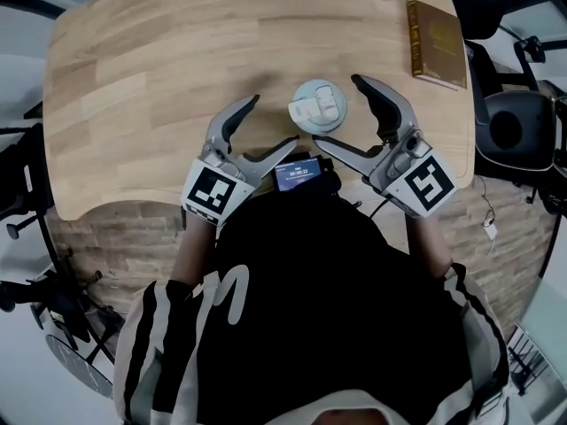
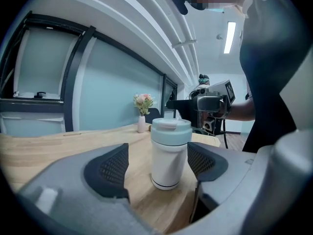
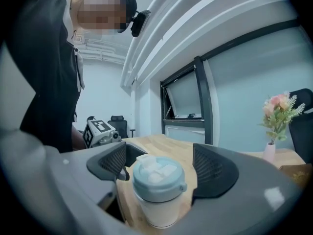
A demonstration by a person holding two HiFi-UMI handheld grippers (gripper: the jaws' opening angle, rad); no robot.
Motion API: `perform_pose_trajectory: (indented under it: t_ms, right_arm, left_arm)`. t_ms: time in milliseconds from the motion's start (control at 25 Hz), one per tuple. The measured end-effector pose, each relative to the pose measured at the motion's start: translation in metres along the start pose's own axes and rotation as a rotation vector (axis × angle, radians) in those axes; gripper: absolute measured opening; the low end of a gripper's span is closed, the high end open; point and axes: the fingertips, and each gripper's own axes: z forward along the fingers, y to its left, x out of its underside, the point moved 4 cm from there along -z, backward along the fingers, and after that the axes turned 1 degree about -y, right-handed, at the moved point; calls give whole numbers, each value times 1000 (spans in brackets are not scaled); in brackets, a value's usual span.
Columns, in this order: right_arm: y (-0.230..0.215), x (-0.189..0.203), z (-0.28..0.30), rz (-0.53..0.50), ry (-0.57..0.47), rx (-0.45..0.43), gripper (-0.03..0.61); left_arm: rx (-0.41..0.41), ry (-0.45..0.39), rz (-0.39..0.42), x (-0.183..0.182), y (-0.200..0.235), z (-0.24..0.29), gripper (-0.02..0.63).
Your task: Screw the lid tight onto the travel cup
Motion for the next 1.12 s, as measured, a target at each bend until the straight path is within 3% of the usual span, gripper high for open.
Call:
perform_pose_trajectory:
  t_ms: [480,1120]
  right_arm:
    - [2,19,15,-14,37,-52,417]
    - [-1,37,28,-29,75,-120,420]
  left_arm:
    - [69,83,40,26,-20,31,393]
    - [100,100,45,33,-29,65,393]
